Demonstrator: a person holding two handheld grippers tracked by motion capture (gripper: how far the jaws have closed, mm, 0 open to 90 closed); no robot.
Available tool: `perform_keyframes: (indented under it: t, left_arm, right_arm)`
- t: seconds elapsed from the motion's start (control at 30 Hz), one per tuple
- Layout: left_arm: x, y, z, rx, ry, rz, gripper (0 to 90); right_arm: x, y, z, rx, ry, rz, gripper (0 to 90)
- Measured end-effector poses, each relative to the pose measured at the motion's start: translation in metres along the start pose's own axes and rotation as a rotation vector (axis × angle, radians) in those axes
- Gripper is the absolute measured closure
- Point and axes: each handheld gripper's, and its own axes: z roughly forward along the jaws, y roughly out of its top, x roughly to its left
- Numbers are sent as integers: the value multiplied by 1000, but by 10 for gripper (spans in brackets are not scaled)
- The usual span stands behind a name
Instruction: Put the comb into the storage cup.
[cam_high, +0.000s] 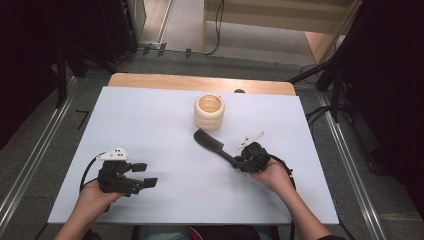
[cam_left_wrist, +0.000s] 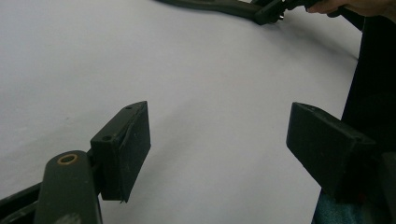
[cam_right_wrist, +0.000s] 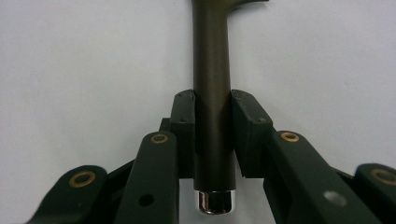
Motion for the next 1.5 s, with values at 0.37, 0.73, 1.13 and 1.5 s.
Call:
perform_keyframes:
  t: [0.37, 0.73, 1.13, 1.5]
  left_arm:
    - [0, 0, 0, 10, -10, -27, 238]
    - [2, 1, -1, -2, -9, -58, 252]
    - [2, 5, 4, 3, -21, -77, 251]
    - [4, 12, 4, -30, -1, -150, 250]
  right_arm:
    - [-4, 2, -3, -19, 51, 7, 702]
    - [3, 8, -18, -117, 129, 33, 703]
    - [12, 14, -27, -200, 153, 59, 703]
    - [24, 22, -30, -261, 143, 75, 703]
